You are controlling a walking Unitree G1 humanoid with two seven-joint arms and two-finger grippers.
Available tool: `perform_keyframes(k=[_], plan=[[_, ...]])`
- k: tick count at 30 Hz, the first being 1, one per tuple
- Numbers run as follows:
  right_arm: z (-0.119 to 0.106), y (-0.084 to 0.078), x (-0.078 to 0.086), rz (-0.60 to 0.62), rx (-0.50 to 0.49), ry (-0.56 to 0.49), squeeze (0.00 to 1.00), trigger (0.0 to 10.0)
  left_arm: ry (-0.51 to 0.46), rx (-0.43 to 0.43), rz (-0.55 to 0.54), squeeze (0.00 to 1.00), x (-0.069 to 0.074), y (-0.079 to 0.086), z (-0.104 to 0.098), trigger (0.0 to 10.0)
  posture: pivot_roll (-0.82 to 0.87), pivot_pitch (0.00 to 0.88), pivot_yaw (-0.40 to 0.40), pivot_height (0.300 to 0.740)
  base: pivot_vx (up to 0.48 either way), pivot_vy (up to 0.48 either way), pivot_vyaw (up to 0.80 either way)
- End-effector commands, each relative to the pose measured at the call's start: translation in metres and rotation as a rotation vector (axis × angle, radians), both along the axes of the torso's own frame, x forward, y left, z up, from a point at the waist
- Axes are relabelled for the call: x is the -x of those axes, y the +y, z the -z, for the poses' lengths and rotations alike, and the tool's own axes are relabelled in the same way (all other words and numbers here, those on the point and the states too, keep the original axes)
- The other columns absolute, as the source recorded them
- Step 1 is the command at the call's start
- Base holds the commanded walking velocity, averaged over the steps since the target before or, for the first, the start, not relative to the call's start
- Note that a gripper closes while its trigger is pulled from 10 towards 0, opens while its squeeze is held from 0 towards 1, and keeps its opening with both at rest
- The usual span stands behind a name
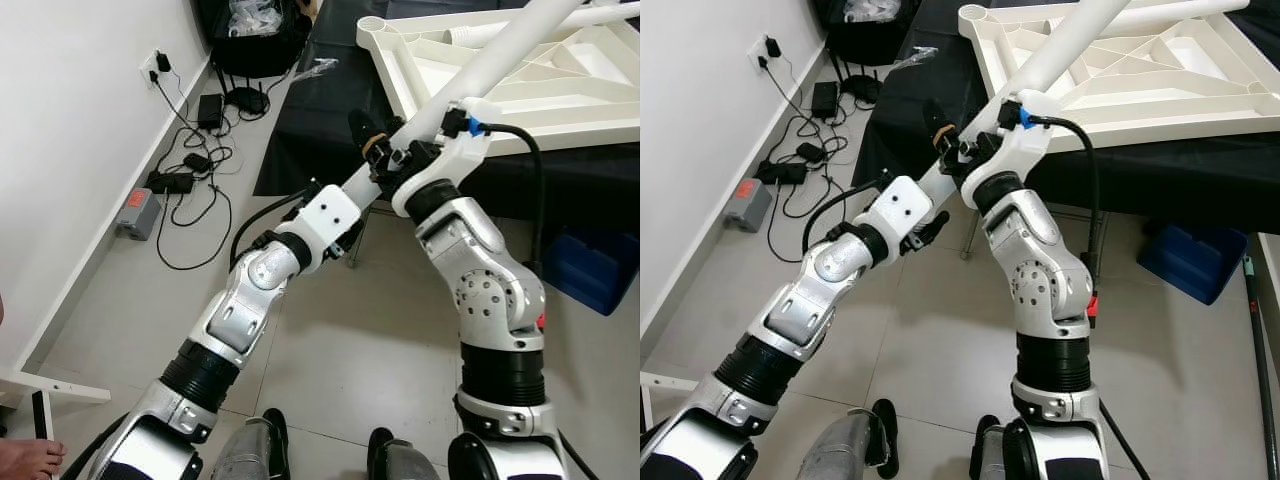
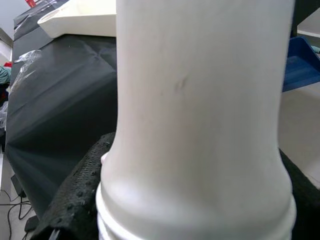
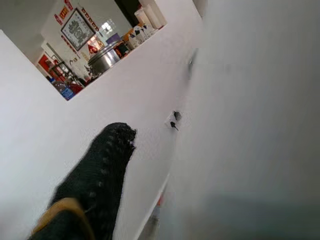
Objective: Building children table
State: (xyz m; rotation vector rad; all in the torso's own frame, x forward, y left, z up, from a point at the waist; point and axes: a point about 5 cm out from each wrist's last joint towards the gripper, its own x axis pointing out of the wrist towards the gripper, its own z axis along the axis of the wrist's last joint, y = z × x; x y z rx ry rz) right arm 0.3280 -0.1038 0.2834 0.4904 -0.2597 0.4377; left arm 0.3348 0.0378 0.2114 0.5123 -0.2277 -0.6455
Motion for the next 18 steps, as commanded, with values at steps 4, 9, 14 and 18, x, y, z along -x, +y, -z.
perform_keyframes(k=[4, 9, 14, 18], plan=[[-0.0017, 0.0045, 0.0002, -0.050, -0.053, 0.013, 0.00, 0.0, -0.048, -0.020, 0.039, 0.00, 0.0059, -0.0083, -0.0020, 10.0, 0.14, 0.250, 0.022, 0.740, 0.000, 0.000, 0.00], [-0.0028, 0.0020, 0.0002, -0.044, -0.060, 0.013, 0.00, 0.0, -0.048, -0.023, 0.032, 0.00, 0.0042, -0.0060, -0.0014, 10.0, 0.14, 0.249, 0.022, 0.740, 0.000, 0.000, 0.00], [-0.0037, 0.0009, 0.0003, -0.043, -0.070, 0.013, 0.00, 0.0, -0.035, -0.012, 0.029, 0.00, 0.0036, -0.0053, -0.0001, 10.0, 0.14, 0.249, 0.023, 0.740, 0.000, 0.000, 0.00], [-0.0046, 0.0010, 0.0006, -0.044, -0.073, 0.009, 0.00, 0.0, -0.002, 0.008, 0.021, 0.00, 0.0031, -0.0051, 0.0019, 10.0, 0.14, 0.250, 0.023, 0.740, 0.000, 0.000, 0.00]])
